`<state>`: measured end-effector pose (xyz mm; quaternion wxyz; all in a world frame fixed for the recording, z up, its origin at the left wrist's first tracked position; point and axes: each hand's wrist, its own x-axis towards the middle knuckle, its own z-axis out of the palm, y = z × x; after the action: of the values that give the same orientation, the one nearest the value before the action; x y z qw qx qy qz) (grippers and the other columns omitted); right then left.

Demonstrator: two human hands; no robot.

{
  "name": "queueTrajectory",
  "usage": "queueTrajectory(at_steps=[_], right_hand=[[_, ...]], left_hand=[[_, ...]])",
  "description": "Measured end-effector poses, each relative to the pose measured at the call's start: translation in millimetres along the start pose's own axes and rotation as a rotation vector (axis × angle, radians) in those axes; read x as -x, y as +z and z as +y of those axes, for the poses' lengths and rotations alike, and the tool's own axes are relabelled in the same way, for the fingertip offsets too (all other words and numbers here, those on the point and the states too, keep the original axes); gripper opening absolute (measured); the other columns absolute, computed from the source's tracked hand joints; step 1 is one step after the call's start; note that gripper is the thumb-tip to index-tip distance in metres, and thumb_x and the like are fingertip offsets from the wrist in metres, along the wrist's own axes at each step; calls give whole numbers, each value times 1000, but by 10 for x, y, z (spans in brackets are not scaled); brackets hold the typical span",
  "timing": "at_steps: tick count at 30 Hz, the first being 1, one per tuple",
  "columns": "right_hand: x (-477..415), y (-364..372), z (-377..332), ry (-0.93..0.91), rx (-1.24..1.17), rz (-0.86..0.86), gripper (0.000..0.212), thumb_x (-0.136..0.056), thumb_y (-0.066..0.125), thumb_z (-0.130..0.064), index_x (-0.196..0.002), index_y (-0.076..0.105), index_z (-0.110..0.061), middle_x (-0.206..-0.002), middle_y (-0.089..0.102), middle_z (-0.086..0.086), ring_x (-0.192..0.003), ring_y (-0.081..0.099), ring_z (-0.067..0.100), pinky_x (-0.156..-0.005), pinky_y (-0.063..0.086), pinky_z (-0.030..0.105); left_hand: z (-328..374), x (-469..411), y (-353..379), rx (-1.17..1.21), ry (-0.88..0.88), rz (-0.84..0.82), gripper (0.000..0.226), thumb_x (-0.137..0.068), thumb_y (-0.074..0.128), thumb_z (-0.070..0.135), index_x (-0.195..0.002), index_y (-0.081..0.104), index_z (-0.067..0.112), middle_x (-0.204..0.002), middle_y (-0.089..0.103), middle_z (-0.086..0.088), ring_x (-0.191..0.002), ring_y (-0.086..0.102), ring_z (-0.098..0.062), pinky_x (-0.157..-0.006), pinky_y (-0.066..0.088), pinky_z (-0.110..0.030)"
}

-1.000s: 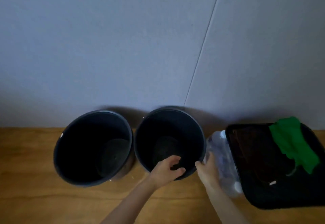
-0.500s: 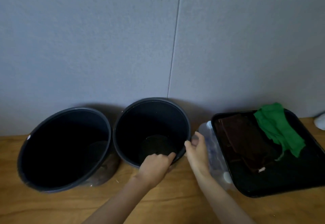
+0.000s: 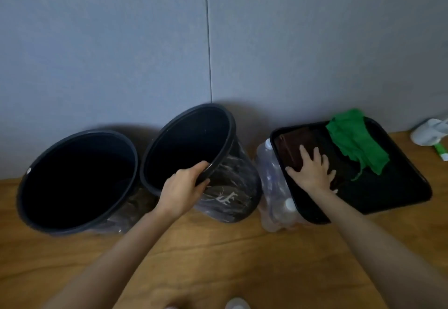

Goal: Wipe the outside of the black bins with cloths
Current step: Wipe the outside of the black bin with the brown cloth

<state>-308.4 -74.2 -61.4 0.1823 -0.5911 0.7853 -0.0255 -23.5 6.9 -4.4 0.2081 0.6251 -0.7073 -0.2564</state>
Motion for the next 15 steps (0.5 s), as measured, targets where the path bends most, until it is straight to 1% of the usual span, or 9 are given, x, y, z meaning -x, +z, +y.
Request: queueTrajectory(at_steps=[1, 3, 5, 7, 9, 10, 12, 13, 15], right_hand=[[-8, 24, 44, -16, 58, -30, 74, -88, 53, -47, -148, 13, -30, -157, 6, 7, -142, 7, 35, -109, 14, 59], [-40, 60, 115, -47, 171, -4, 75, -89, 49, -52, -148, 10, -31, -156, 10, 8, -138, 14, 36, -106, 22, 58], [-66, 71, 160, -54, 215, 68, 68, -91, 47, -48, -148, 14, -30, -151, 20, 9, -132, 21, 37, -99, 30, 56], [-93, 88, 187, -72, 212, 133, 59, -93, 49, -39, -146, 24, -29, -143, 29, 10, -124, 29, 37, -93, 35, 54], [-121, 99, 196, -104, 217, 174, 50, -93, 51, -29, -140, 36, -25, -134, 35, 12, -115, 34, 38, -86, 39, 53], [-136, 103, 199, -112, 214, 182, 46, -93, 52, -24, -137, 39, -22, -131, 37, 13, -112, 36, 39, -84, 40, 52], [-165, 99, 206, -115, 199, 183, 41, -91, 52, -16, -131, 42, -17, -127, 38, 16, -110, 37, 40, -81, 41, 52], [-177, 87, 209, -116, 188, 183, 39, -91, 52, -13, -128, 43, -14, -126, 39, 17, -109, 38, 40, -79, 41, 51], [-208, 38, 224, -124, 137, 199, 34, -89, 51, -8, -123, 45, -9, -122, 40, 20, -107, 38, 41, -72, 40, 48]], left_hand=[[-9, 11, -28, 41, -16, 3, 21, -90, 57, 15, -108, 58, 24, -82, 62, 12, -79, 65, -16, -70, 54, -41], [-48, 16, -75, 82, -41, -11, 21, -89, 58, 14, -105, 59, 27, -85, 64, 12, -81, 64, -16, -74, 53, -46], [-116, 15, -103, 101, -40, -53, 20, -88, 59, 14, -99, 59, 30, -88, 66, 9, -84, 64, -18, -76, 52, -48], [-157, 28, -123, 134, -31, -85, 17, -86, 59, 16, -91, 59, 33, -86, 66, 7, -85, 64, -19, -77, 53, -47], [-177, 51, -134, 172, -40, -86, 24, -86, 60, 11, -82, 58, 34, -81, 64, 6, -79, 64, -16, -74, 55, -40], [-178, 73, -141, 193, -49, -75, 32, -87, 60, 5, -80, 57, 35, -78, 63, 6, -73, 63, -13, -69, 55, -32], [-164, 124, -158, 244, -75, -80, 35, -86, 60, -2, -81, 57, 33, -74, 62, 6, -69, 63, -8, -63, 52, -20], [-168, 143, -165, 260, -84, -92, 34, -86, 60, -3, -83, 59, 31, -76, 63, 7, -72, 63, -6, -64, 51, -18], [-169, 162, -180, 276, -87, -112, 29, -86, 60, -2, -87, 62, 26, -80, 65, 5, -78, 65, -6, -71, 52, -21]])
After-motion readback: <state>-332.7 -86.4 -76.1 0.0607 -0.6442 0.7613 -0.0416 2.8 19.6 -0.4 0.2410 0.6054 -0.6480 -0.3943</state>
